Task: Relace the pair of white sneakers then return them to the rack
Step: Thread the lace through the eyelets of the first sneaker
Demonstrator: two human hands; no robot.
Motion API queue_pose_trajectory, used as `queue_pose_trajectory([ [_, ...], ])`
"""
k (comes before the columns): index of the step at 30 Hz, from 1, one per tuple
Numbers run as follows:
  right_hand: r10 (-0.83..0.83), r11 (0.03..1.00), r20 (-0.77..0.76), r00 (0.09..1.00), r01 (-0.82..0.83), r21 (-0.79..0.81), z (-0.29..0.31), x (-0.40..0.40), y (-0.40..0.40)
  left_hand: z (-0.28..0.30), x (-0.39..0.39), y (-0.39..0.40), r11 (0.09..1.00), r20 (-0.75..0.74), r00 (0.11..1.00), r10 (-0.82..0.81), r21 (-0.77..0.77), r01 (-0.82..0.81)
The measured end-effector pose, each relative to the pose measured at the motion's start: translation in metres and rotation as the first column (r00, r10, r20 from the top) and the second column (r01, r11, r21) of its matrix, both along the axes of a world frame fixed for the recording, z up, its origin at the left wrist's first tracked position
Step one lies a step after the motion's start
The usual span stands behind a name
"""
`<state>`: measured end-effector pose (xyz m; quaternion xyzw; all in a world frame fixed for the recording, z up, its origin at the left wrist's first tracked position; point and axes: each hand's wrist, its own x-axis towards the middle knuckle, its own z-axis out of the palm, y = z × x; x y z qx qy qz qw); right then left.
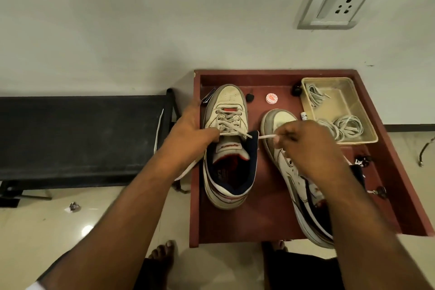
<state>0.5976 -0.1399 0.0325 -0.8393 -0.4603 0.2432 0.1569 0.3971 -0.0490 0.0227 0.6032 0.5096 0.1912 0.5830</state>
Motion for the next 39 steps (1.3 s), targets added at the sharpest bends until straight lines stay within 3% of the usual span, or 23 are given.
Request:
queue_pose_trajectory([
  [4,-0.149,0.988,0.067,0.987,0.144,0.063,0.016,0.030,-0.014,0.002,-0.001,0.001,0.999,0.029,1.000,-0.002,-0.036,0.003],
  [7,-0.205,0.962,-0.213,0.955,0.236,0.134,0.013,-0.001,-0.008,0.006,-0.005,0.004,0.990,-0.061,0.989,0.138,0.020,-0.137],
  [9,-0.162,0.975,-0.243,0.956,0.193,0.108,0.003,-0.020,-0.002,0.001,-0.012,0.007,0.985,-0.175,0.970,0.171,0.036,-0.167],
  [11,-0.103,0.995,-0.171,0.980,0.102,-0.017,-0.001,-0.030,0.002,0.001,-0.015,0.002,0.996,-0.344,0.938,0.031,-0.068,-0.058],
  [13,-0.105,0.994,-0.286,0.953,0.097,-0.043,-0.005,-0.034,0.005,-0.003,-0.013,-0.007,0.989,-0.389,0.919,-0.062,-0.145,0.006],
  [16,-0.190,0.943,-0.645,0.740,0.321,0.090,-0.012,-0.045,0.008,-0.011,-0.005,-0.014,0.984,-0.216,0.969,0.122,-0.104,-0.147],
  [18,-0.207,0.878,-0.729,0.652,0.452,0.155,-0.018,-0.050,0.009,-0.014,0.003,-0.019,0.945,-0.019,0.959,0.283,-0.169,-0.282],
  [22,-0.229,0.777,-0.743,0.629,0.578,0.249,-0.023,-0.058,0.003,-0.022,0.020,-0.032,0.816,0.204,0.797,0.569,-0.260,-0.516],
  [27,-0.201,0.668,-0.904,0.378,0.727,0.156,-0.030,-0.062,0.000,-0.030,0.031,-0.033,0.615,0.275,0.551,0.788,-0.337,-0.712],
  [30,-0.172,0.635,-0.949,0.264,0.766,0.098,-0.030,-0.066,0.001,-0.034,0.034,-0.034,0.565,0.277,0.493,0.825,-0.372,-0.736],
  [35,-0.115,0.686,-0.943,0.312,0.712,0.152,-0.027,-0.063,-0.001,-0.030,0.034,-0.035,0.578,0.302,0.494,0.815,-0.380,-0.722],
  [39,-0.076,0.731,-0.877,0.474,0.625,0.274,-0.018,-0.058,-0.002,-0.018,0.024,-0.033,0.670,0.380,0.563,0.734,-0.262,-0.695],
])
